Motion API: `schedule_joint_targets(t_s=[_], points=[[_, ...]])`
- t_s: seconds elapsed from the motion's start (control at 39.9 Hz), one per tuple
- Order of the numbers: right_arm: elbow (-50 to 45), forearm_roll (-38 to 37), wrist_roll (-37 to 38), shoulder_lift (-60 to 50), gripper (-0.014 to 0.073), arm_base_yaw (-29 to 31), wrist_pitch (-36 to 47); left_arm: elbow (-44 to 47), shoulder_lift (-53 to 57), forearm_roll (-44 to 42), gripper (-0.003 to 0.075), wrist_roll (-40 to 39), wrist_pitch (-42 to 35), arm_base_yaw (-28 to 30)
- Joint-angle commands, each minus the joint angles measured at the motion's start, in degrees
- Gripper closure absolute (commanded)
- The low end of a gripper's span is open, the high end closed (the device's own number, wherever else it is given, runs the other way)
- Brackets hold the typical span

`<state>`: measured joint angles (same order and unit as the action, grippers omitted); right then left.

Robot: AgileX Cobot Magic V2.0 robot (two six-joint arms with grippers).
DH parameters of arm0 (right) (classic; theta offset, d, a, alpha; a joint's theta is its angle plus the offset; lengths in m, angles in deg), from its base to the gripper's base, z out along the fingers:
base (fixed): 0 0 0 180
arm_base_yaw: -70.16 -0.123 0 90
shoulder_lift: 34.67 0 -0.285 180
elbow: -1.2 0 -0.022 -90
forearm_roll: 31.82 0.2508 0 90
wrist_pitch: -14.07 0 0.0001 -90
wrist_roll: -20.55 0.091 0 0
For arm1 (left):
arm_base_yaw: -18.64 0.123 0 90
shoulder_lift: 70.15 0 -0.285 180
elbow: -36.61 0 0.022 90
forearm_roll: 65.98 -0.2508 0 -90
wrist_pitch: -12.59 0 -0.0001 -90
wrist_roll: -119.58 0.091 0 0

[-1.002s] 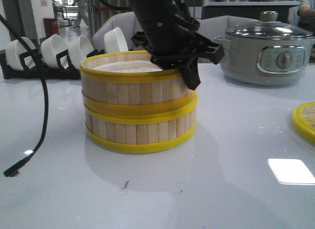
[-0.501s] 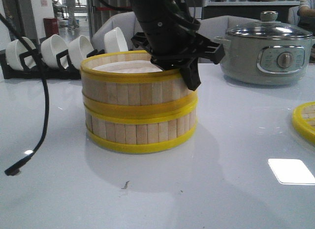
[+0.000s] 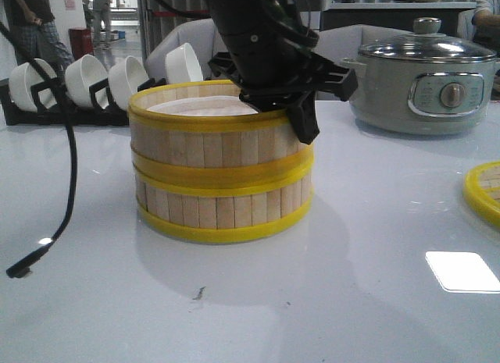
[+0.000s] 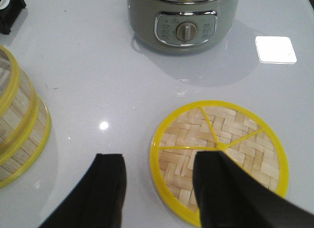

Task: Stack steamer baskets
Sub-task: 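Open the left gripper and raise it away from the stacked baskets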

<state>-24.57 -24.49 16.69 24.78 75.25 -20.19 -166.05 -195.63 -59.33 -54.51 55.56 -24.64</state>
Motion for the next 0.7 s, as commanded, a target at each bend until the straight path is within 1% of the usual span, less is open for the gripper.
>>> schedule_joint_targets(t_s=[0.0,0.13,0.25,0.43,0.68], points=[[2.2,-0.5,-0.4,-0.3,0.0169,0.1,4.2,-2.0,3.0,1.3,0.0545,0.1,-3.1,-0.7],[2.2,-0.5,-0.4,-0.3,0.0169,0.1,4.2,-2.0,3.0,1.3,0.0437,0.1,-3.1,-0.7],[2.2,-0.5,-0.4,-0.3,0.0169,0.1,4.2,-2.0,3.0,0.3,0.0378,0.1,-3.4,-0.7],[2.2,-0.5,-0.4,-0.3,0.0169,0.1,4.1,-3.2,3.0,-2.5,0.0367,0.1,-2.8,-0.7],[2.2,-0.4,-0.4,-0.3,0.0169,0.1,4.1,-8.4,3.0,-3.9,0.0367,0.1,-1.7,-0.7]])
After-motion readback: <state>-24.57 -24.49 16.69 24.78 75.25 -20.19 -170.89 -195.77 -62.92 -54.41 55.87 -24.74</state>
